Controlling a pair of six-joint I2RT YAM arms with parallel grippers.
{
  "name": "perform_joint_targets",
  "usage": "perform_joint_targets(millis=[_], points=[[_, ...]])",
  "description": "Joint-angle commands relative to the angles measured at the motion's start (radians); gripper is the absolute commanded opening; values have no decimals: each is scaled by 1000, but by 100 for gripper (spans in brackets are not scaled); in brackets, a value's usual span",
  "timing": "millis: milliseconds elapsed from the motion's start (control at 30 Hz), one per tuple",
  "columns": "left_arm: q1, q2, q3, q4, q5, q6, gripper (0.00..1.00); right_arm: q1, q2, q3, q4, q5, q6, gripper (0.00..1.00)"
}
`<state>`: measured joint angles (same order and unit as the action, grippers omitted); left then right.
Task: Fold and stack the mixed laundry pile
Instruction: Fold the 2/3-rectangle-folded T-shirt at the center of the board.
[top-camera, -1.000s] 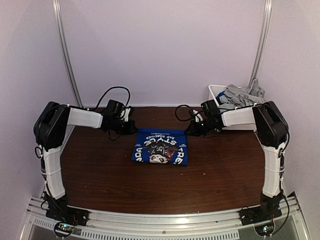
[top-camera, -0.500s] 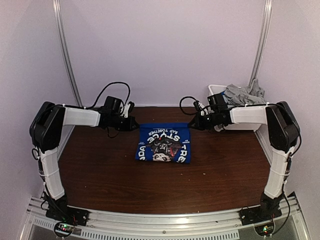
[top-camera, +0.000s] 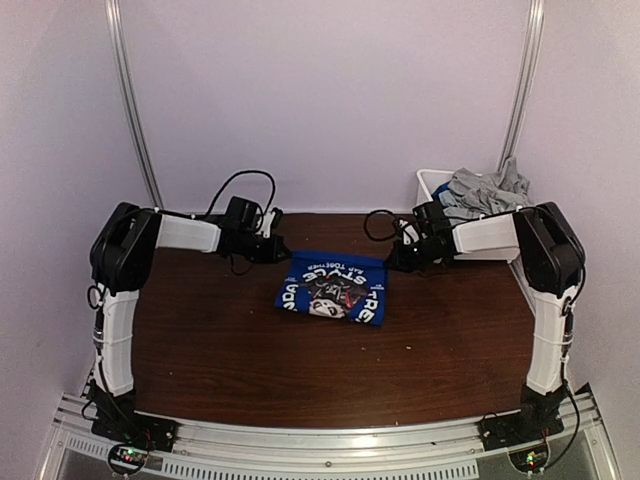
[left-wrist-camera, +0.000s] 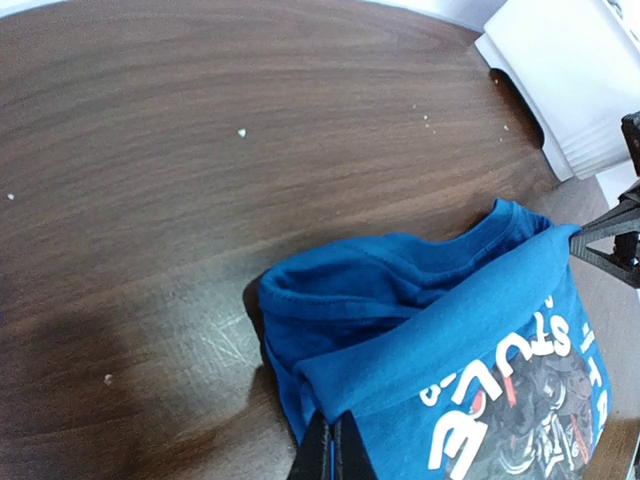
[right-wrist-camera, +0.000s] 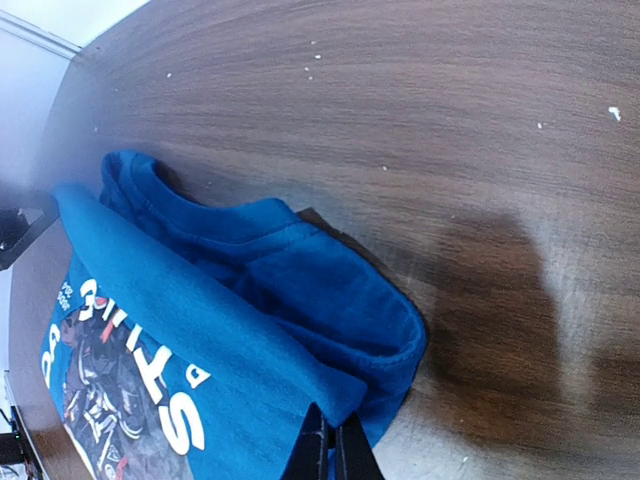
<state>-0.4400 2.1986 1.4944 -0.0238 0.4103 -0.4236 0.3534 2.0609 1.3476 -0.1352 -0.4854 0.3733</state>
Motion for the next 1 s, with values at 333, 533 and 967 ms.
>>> perform_joint_targets(millis=[333,533,967], points=[[-13,-240,-270,106,-23,3,0,15,157,109,-35,9,-26,0],[-26,-198,-155,87,7,32,0,9,137,108,-37,20,-46,0],[-26,-77,-94,87,-10,24,0,7,-10,100,-37,-29,-42,0]])
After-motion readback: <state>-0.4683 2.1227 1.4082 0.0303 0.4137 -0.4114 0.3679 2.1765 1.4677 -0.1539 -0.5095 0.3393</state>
